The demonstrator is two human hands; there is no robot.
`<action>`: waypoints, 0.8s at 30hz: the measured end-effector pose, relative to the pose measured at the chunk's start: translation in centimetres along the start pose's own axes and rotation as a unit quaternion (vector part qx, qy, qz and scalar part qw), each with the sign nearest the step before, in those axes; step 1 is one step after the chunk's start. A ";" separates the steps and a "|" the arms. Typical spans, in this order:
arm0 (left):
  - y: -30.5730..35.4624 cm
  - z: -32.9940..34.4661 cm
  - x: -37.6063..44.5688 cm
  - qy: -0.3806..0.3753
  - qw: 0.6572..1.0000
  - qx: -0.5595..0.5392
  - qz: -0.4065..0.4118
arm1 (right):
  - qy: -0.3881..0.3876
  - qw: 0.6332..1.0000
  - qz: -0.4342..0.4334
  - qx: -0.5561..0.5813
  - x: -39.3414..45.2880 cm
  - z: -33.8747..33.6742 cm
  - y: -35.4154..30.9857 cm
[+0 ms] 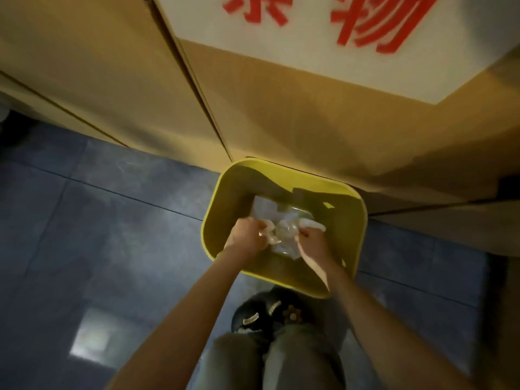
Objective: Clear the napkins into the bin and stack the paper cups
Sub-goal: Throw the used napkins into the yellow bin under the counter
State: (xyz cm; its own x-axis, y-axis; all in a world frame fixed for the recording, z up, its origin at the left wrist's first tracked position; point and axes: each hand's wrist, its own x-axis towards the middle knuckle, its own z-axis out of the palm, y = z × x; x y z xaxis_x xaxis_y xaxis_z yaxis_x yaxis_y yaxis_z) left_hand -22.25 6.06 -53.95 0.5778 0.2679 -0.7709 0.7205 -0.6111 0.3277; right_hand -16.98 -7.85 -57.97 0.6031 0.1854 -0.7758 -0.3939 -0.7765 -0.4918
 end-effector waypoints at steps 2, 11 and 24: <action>-0.5 1.2 2.0 -0.007 1.000 0.016 -0.002 | -0.023 0.999 0.012 -0.025 1.7 0.9 0.5; -0.8 -0.2 0.2 -0.033 0.999 -0.019 -0.029 | -0.052 0.998 0.015 -0.022 0.2 -0.6 -1.1; 11.0 -16.9 -18.9 0.021 0.993 -0.027 0.112 | -0.003 0.978 -0.204 -0.052 -21.6 -14.8 -17.4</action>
State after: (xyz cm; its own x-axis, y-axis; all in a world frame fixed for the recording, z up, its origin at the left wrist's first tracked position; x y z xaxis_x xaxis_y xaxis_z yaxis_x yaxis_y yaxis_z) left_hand -18.79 6.87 -26.51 0.7409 0.1617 -0.6518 0.5905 -0.6192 0.5176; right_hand -12.85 -7.25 -26.80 0.6917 0.4952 -0.5256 -0.0484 -0.6944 -0.7180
